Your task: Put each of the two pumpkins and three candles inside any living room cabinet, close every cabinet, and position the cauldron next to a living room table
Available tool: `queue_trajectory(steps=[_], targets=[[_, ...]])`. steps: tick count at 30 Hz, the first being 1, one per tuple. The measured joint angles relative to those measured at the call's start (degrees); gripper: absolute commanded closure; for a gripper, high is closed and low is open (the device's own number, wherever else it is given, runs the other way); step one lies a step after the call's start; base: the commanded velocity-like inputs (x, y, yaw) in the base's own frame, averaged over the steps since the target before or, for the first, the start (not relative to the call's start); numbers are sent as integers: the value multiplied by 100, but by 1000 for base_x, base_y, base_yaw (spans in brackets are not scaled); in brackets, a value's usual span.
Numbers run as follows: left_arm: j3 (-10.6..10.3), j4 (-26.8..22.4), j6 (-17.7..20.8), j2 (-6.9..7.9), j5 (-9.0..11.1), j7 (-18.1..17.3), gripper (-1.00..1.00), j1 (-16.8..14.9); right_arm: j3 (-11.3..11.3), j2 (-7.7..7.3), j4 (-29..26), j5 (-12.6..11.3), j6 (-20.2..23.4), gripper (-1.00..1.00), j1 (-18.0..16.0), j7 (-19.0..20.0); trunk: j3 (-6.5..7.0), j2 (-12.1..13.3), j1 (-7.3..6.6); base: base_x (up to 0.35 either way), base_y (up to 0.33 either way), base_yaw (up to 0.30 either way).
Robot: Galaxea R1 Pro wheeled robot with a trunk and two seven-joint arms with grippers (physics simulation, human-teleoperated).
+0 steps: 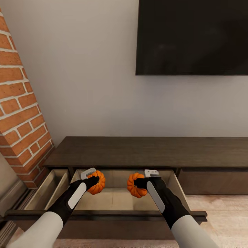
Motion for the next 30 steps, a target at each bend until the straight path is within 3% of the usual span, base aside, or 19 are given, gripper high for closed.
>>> queue_trajectory(steps=[30], targets=[[0, 2, 8, 0, -20, 6, 100, 0, -5, 0, 0, 8, 0, 100, 0, 0, -665, -41, 77, 0, 0, 0]])
